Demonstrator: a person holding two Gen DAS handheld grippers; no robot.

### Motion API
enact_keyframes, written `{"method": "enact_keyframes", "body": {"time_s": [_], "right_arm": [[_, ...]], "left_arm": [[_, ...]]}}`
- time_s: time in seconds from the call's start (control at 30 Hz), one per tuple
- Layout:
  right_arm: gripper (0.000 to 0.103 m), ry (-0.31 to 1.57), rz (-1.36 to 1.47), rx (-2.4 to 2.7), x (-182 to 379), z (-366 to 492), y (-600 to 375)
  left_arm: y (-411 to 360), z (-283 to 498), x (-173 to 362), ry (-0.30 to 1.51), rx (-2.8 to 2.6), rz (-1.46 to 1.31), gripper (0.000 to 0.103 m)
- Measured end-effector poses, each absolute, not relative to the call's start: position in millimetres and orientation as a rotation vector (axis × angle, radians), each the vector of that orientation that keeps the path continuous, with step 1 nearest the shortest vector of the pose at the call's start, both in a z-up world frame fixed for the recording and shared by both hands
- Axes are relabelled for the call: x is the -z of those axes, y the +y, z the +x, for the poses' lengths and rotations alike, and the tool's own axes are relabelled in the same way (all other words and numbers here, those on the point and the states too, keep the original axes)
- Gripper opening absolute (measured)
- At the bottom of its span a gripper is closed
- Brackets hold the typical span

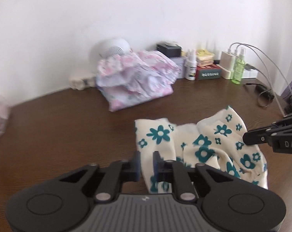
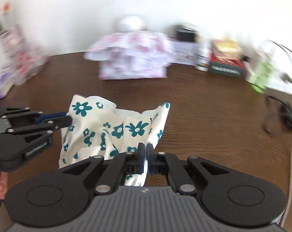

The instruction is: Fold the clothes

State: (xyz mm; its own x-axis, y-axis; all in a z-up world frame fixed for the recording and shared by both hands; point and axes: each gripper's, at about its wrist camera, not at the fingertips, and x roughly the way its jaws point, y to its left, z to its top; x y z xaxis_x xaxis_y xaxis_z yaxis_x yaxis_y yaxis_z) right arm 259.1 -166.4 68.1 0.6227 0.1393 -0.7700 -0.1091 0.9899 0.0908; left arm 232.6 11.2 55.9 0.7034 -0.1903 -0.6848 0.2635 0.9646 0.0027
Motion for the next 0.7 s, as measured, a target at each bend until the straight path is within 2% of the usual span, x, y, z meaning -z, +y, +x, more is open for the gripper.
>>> {"method": "enact_keyframes", "body": {"time_s": [0.07,0.1,0.13,0.23,0.3,0.33,0.4,0.43,0.6,0.67,0.7], "right_arm": [[0.021,0.862,0.06,-0.133,-73,248,-186],[0.038,0.838,0.07,-0.159,-80,236,-195],[0.05,0.812,0.079,-0.189,-88,222,-203],[0.054,0.758,0.156,-0.353,-107,155,-224],[0.06,0.734,0.189,-0.525,-103,101,-227],[0.067,0.722,0.191,-0.612,-99,72,-228],[0.074,0.673,0.085,-0.693,-83,16,-218],[0.074,0.643,0.02,-0.695,-74,-8,-208],[0.074,0.674,-0.032,-0.778,-32,-61,-174],[0.074,0.66,-0.113,-0.737,-24,-75,-165],[0.074,0.659,-0.105,-0.737,-19,-77,-165]], "left_arm": [[16,219,-63,0.741,0.286,0.078,0.044],[23,203,-70,0.724,0.307,0.078,0.049],[31,185,-78,0.706,0.333,0.074,0.055],[58,101,-93,0.681,0.539,0.019,0.069],[72,42,-94,0.659,0.703,0.023,0.069],[79,17,-90,0.628,0.764,0.045,0.07],[87,-24,-77,0.565,0.871,0.077,0.077],[84,-37,-69,0.563,0.9,0.106,0.08],[52,-44,-37,0.594,0.883,0.214,0.077],[49,-36,-29,0.624,0.886,0.179,0.063],[49,-31,-25,0.632,0.891,0.156,0.063]]}}
